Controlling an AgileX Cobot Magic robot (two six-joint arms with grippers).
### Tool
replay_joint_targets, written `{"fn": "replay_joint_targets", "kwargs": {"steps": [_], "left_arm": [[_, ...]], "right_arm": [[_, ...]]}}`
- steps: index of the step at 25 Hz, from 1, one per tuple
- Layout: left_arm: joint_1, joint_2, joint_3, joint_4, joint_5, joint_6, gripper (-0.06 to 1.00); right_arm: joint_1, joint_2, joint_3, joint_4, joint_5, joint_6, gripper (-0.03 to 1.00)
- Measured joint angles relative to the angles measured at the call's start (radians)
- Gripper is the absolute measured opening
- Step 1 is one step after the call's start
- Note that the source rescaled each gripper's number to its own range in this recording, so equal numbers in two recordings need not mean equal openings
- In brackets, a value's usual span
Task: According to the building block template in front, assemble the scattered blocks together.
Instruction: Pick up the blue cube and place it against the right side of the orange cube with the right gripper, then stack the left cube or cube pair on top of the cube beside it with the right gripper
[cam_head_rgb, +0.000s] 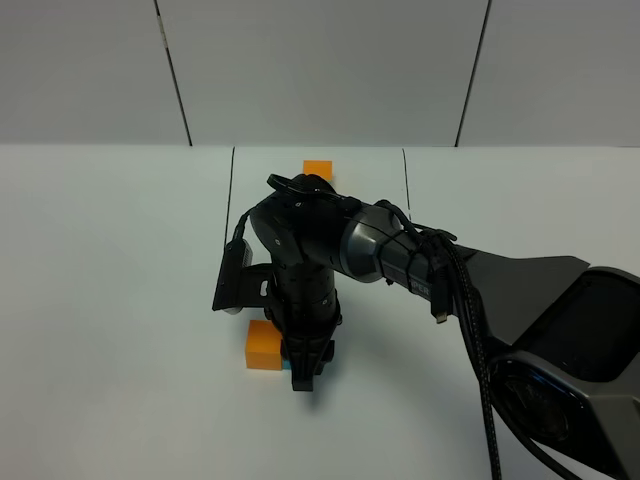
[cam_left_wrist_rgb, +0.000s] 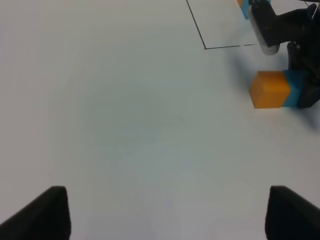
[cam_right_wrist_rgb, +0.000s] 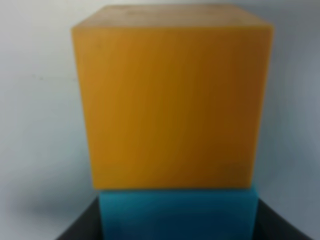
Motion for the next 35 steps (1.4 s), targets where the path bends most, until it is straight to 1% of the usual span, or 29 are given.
{"fn": "replay_joint_targets", "kwargs": {"steps": [4, 11, 19, 20, 21, 22, 23, 25, 26, 27, 28, 29, 30, 35], "left_arm": [[0.0, 0.0, 0.0, 0.0, 0.0, 0.0, 0.68], [0.0, 0.0, 0.0, 0.0, 0.0, 0.0, 0.68], [0.0, 0.0, 0.0, 0.0, 0.0, 0.0, 0.68], [0.0, 0.0, 0.0, 0.0, 0.0, 0.0, 0.68], [0.0, 0.0, 0.0, 0.0, 0.0, 0.0, 0.68], [0.0, 0.0, 0.0, 0.0, 0.0, 0.0, 0.68], [0.0, 0.0, 0.0, 0.0, 0.0, 0.0, 0.68], [0.0, 0.0, 0.0, 0.0, 0.0, 0.0, 0.68], [0.0, 0.0, 0.0, 0.0, 0.0, 0.0, 0.68], [0.0, 0.0, 0.0, 0.0, 0.0, 0.0, 0.68], [0.0, 0.0, 0.0, 0.0, 0.0, 0.0, 0.68], [0.0, 0.0, 0.0, 0.0, 0.0, 0.0, 0.68], [0.0, 0.0, 0.0, 0.0, 0.0, 0.0, 0.68], [0.0, 0.0, 0.0, 0.0, 0.0, 0.0, 0.68]], "right_arm": [[0.0, 0.0, 0.0, 0.0, 0.012, -0.03, 0.0], [0.0, 0.0, 0.0, 0.005, 0.031, -0.038, 0.0], [0.0, 0.0, -0.004, 0.041, 0.056, -0.064, 0.0], [0.0, 0.0, -0.007, 0.05, 0.057, -0.066, 0.03], [0.0, 0.001, -0.012, 0.065, 0.058, -0.068, 0.09], [0.0, 0.002, -0.02, 0.072, 0.059, -0.068, 0.18], [0.0, 0.002, -0.028, 0.079, 0.059, -0.068, 0.32], [0.0, 0.002, -0.052, 0.079, 0.06, -0.06, 0.63], [0.0, 0.002, -0.066, 0.079, 0.06, -0.051, 0.76], [0.0, 0.002, -0.078, 0.079, 0.06, -0.039, 0.89], [0.0, 0.002, -0.091, 0.079, 0.06, -0.026, 0.96], [0.0, 0.002, -0.106, 0.073, 0.059, -0.015, 0.99], [0.0, 0.002, -0.117, 0.07, 0.059, -0.003, 1.0], [0.0, -0.011, -0.149, 0.062, 0.059, 0.091, 1.0]]}}
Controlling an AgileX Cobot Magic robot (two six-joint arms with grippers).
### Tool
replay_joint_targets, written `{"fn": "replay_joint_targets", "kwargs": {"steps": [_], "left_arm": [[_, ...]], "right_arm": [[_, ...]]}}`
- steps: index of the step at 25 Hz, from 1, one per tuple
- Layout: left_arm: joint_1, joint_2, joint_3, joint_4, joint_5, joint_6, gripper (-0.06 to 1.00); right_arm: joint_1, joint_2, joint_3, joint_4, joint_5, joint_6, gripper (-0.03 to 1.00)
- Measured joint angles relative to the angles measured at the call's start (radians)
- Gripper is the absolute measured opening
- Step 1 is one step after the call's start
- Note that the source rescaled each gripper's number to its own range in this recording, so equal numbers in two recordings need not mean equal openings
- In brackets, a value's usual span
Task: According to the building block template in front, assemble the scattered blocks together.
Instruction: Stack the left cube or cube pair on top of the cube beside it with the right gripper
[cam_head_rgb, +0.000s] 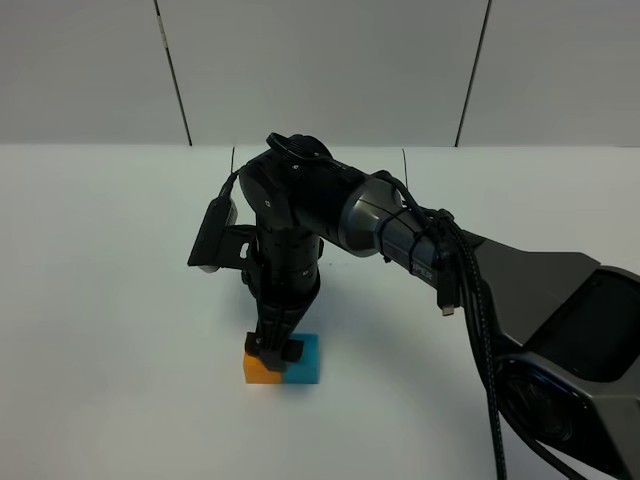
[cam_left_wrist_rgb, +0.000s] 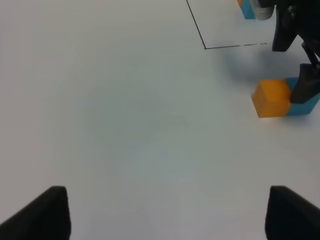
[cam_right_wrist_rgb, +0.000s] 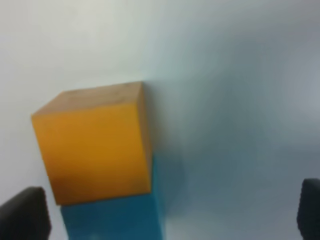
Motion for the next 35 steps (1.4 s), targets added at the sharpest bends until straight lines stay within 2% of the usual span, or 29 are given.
{"fn": "replay_joint_targets", "kwargs": {"steps": [3, 7, 11, 14, 18, 24, 29, 35], "left_arm": [[0.0, 0.0, 0.0, 0.0, 0.0, 0.0, 0.68], [0.0, 0.0, 0.0, 0.0, 0.0, 0.0, 0.68], [0.0, 0.0, 0.0, 0.0, 0.0, 0.0, 0.68], [0.0, 0.0, 0.0, 0.0, 0.0, 0.0, 0.68], [0.0, 0.0, 0.0, 0.0, 0.0, 0.0, 0.68], [0.0, 0.0, 0.0, 0.0, 0.0, 0.0, 0.68], [0.0, 0.0, 0.0, 0.0, 0.0, 0.0, 0.68], [0.0, 0.0, 0.0, 0.0, 0.0, 0.0, 0.68]], "right_arm": [[0.0, -0.034, -0.001, -0.005, 0.001, 0.111, 1.0], [-0.003, -0.123, -0.001, -0.059, 0.002, 0.318, 1.0], [-0.051, -0.226, -0.003, -0.108, 0.002, 0.506, 0.99], [-0.114, -0.303, -0.002, -0.131, 0.002, 0.57, 0.95], [-0.184, -0.43, 0.056, -0.14, 0.001, 0.602, 0.89], [-0.22, -0.682, 0.316, -0.2, -0.023, 0.663, 0.87], [-0.22, -0.973, 0.66, -0.267, -0.17, 0.813, 0.87], [-0.22, -1.337, 0.957, -0.314, -0.319, 1.001, 0.87]]}}
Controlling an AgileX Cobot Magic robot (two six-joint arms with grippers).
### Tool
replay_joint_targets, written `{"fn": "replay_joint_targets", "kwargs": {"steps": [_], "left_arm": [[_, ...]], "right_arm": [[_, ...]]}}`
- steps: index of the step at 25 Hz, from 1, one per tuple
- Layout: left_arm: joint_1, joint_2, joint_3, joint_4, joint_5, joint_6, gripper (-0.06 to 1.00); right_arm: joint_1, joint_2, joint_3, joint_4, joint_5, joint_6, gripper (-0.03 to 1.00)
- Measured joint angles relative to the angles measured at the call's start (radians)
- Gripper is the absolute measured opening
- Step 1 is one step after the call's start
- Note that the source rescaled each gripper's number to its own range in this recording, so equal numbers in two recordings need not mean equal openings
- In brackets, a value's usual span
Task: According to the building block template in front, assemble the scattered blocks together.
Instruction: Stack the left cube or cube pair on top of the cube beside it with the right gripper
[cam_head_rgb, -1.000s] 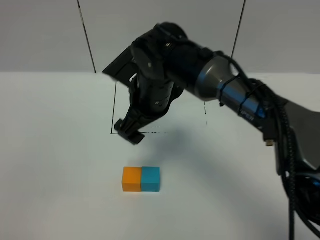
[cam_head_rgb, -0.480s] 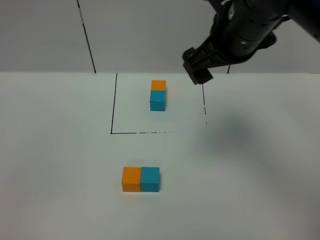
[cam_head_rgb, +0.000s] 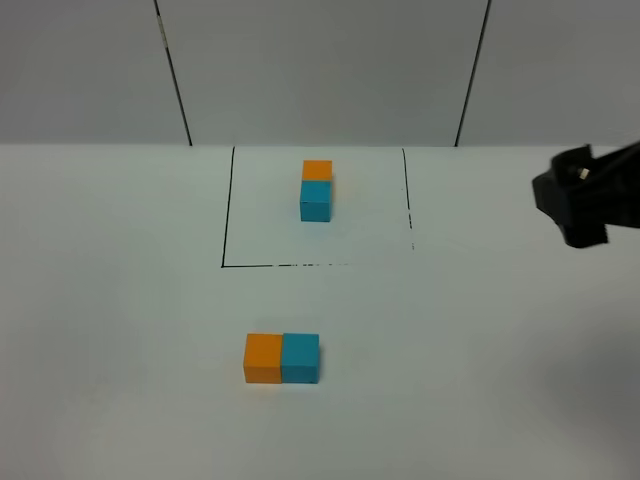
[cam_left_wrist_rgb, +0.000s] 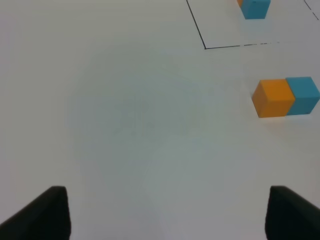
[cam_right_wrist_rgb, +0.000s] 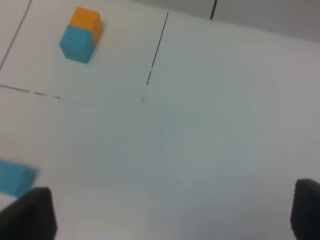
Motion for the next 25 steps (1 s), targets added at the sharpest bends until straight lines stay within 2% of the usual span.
{"fn": "replay_joint_targets", "kwargs": {"steps": [7, 11, 13, 17, 20, 22, 25], "left_arm": [[0.0, 0.0, 0.0, 0.0, 0.0, 0.0, 0.68], [0.0, 0.0, 0.0, 0.0, 0.0, 0.0, 0.68], [0.0, 0.0, 0.0, 0.0, 0.0, 0.0, 0.68], [0.0, 0.0, 0.0, 0.0, 0.0, 0.0, 0.68], [0.0, 0.0, 0.0, 0.0, 0.0, 0.0, 0.68], [0.0, 0.0, 0.0, 0.0, 0.0, 0.0, 0.68], [0.0, 0.0, 0.0, 0.001, 0.0, 0.0, 0.68]], "right_arm": [[0.001, -0.289, 0.212, 0.009, -0.027, 0.048, 0.87], [0.001, -0.353, 0.274, -0.003, -0.028, 0.026, 0.86], [0.001, -0.355, 0.281, -0.041, -0.032, 0.003, 0.84], [0.001, -0.355, 0.282, -0.115, -0.143, -0.011, 0.82], [0.001, -0.331, 0.274, -0.138, -0.264, -0.082, 0.82], [0.001, -0.263, 0.247, -0.121, -0.283, -0.151, 0.86], [0.001, -0.128, 0.179, -0.082, -0.271, -0.285, 0.97]]}}
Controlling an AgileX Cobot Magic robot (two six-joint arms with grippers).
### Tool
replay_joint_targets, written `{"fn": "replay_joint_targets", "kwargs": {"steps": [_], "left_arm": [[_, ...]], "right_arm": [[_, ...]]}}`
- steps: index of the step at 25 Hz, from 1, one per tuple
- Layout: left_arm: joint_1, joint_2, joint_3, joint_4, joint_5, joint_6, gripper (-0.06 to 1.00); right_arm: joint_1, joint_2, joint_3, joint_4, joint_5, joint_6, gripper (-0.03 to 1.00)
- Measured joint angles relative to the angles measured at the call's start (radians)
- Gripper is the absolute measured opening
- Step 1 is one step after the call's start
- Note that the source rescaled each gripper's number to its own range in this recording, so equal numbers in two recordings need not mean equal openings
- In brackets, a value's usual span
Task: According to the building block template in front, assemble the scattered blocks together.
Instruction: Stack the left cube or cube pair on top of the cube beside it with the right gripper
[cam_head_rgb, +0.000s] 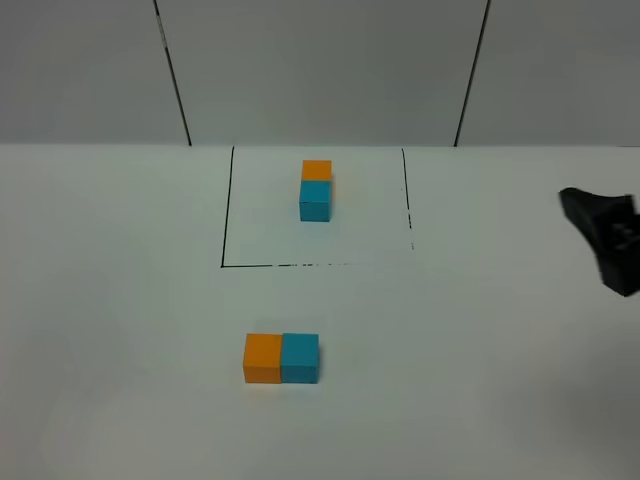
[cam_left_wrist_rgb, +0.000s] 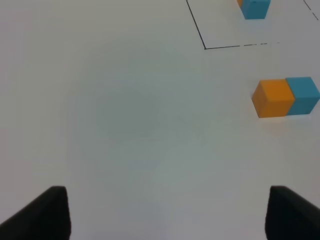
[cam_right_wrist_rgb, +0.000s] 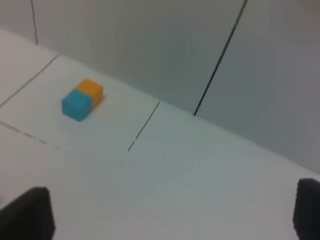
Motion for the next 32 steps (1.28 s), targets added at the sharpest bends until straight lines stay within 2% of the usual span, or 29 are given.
{"fn": "replay_joint_targets", "kwargs": {"steps": [1, 6, 12, 15, 22, 32], "left_arm": [[0.0, 0.0, 0.0, 0.0, 0.0, 0.0, 0.68], [0.0, 0.0, 0.0, 0.0, 0.0, 0.0, 0.68], [0.0, 0.0, 0.0, 0.0, 0.0, 0.0, 0.68], [0.0, 0.0, 0.0, 0.0, 0.0, 0.0, 0.68], [0.0, 0.0, 0.0, 0.0, 0.0, 0.0, 0.68], [0.0, 0.0, 0.0, 0.0, 0.0, 0.0, 0.68]], "right_arm": [[0.0, 0.062, -0.035, 0.011, 0.015, -0.048, 1.0], [0.007, 0.359, -0.247, 0.06, 0.13, -0.26, 1.0], [0.113, 0.655, -0.45, 0.134, 0.29, -0.562, 1.0], [0.176, 0.778, -0.507, 0.146, 0.34, -0.649, 1.0], [0.261, 1.0, -0.605, 0.154, 0.376, -0.745, 1.0], [0.269, 1.187, -0.731, 0.194, 0.39, -0.826, 1.0]]}}
